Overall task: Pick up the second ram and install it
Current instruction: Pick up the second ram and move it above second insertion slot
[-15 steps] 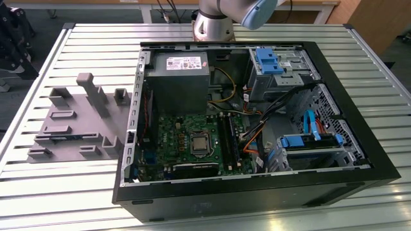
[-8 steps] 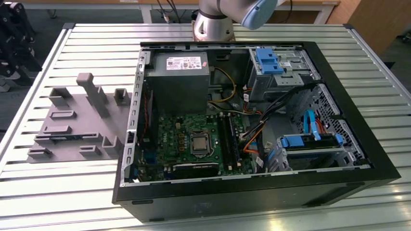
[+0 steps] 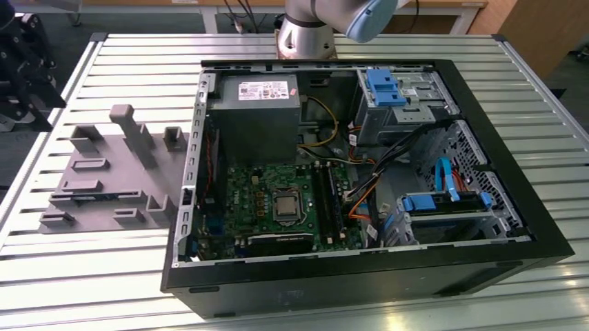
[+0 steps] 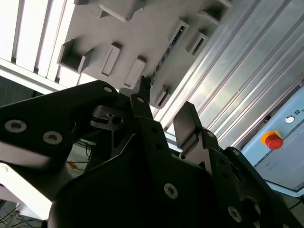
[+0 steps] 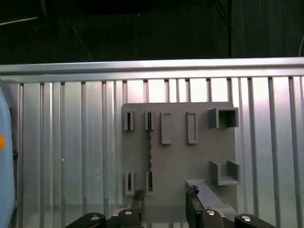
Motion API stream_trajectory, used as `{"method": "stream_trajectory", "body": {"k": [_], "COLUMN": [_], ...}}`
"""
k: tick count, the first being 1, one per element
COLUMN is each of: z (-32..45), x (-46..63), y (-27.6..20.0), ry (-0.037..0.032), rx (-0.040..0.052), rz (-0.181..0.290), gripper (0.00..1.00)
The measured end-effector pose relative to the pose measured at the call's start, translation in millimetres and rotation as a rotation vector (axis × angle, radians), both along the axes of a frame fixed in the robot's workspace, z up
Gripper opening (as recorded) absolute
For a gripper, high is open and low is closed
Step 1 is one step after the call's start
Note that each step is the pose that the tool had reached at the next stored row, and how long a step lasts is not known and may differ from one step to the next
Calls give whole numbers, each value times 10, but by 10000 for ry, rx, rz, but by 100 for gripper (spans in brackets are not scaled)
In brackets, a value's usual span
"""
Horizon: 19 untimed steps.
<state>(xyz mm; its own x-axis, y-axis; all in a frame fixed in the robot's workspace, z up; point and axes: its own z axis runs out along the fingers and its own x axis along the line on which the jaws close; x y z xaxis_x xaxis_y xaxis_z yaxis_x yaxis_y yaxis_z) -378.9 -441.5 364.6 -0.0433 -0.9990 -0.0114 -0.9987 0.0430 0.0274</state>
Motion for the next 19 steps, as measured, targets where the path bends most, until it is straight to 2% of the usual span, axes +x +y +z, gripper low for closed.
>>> {"method": "stream_trajectory", "body": {"k": [19], "z": [-328], "x": [-29], "y": [-52], "ry": [-1], "rx": [0], "rz": [-211], "gripper": [47]}}
